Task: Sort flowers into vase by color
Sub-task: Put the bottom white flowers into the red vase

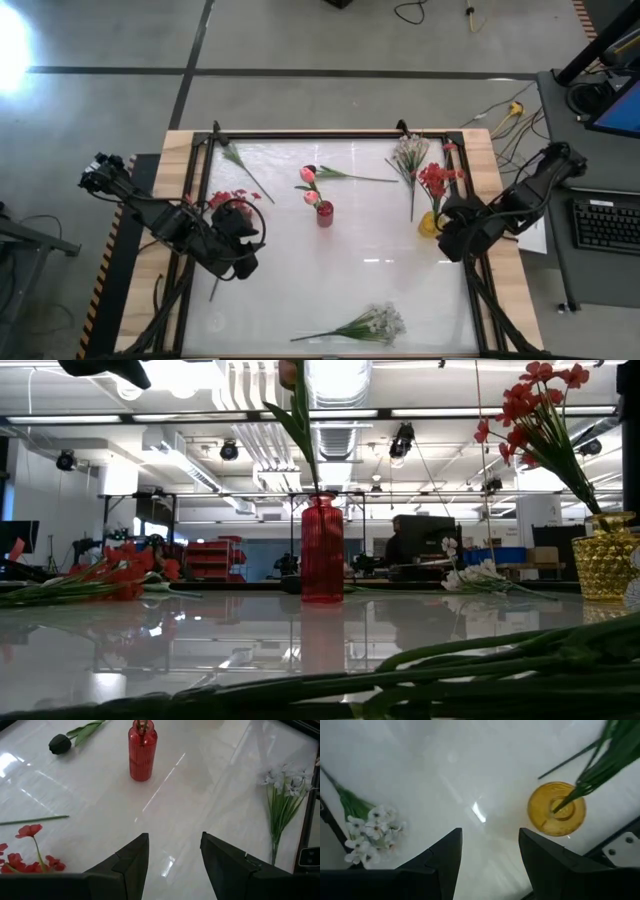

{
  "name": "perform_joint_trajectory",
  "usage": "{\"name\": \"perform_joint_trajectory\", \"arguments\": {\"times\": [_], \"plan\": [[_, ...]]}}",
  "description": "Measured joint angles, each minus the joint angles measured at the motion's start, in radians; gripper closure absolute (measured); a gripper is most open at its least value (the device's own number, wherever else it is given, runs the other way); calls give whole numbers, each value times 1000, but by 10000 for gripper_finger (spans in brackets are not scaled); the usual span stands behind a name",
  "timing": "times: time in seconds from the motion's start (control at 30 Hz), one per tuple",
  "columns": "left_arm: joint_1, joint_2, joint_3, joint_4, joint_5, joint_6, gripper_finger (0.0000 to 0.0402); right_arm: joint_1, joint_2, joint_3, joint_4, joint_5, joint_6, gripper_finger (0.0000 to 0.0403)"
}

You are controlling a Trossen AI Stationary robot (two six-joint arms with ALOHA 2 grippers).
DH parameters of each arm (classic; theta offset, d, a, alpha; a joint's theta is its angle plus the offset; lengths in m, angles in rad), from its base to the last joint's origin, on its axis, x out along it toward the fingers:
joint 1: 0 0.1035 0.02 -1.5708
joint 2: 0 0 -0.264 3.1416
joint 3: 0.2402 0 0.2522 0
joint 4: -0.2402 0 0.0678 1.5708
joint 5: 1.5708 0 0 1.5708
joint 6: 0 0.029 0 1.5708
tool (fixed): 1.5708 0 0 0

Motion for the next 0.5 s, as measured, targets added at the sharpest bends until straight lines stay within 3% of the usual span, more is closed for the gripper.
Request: {"name": "perform_joint_trajectory", "arguments": {"times": [0.5], "plan": [[0,37,-2,62,-3,66,233,112,99,0,102,0,117,216]]}}
